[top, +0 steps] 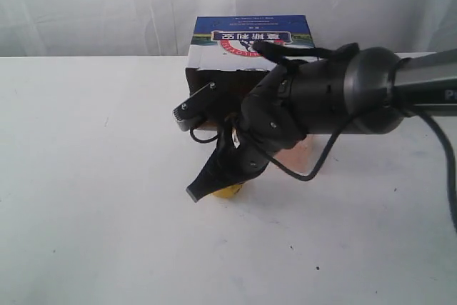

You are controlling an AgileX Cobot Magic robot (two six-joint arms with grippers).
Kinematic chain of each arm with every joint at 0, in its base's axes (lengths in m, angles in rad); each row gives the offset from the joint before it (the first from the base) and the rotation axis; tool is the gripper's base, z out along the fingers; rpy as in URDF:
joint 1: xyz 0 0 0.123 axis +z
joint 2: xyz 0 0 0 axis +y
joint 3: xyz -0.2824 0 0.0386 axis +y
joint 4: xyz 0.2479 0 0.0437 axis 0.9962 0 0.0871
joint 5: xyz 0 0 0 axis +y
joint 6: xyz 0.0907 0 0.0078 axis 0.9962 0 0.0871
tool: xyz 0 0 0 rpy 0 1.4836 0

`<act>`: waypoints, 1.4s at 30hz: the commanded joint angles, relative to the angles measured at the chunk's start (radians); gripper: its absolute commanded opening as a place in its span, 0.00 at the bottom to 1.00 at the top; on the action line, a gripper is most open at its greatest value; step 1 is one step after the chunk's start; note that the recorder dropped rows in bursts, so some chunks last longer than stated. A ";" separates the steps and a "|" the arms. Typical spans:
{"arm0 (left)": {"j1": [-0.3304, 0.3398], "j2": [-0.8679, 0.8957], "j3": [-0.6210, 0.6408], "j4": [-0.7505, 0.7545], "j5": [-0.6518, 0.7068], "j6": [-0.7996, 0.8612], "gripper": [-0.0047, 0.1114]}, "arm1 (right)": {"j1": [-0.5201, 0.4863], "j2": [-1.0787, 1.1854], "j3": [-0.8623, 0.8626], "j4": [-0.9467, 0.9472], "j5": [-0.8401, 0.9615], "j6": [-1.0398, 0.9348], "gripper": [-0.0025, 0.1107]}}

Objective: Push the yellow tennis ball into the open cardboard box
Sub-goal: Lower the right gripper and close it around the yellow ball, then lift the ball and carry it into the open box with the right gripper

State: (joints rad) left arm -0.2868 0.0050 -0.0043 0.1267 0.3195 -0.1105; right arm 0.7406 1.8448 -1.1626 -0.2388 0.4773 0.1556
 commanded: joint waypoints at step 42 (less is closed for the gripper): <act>-0.005 -0.005 0.004 0.002 0.017 0.002 0.04 | -0.007 0.010 -0.162 -0.068 0.184 0.033 0.02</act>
State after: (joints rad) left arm -0.2868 0.0050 -0.0043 0.1267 0.3195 -0.1105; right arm 0.7119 1.8685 -1.3185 -0.3052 0.6189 0.1749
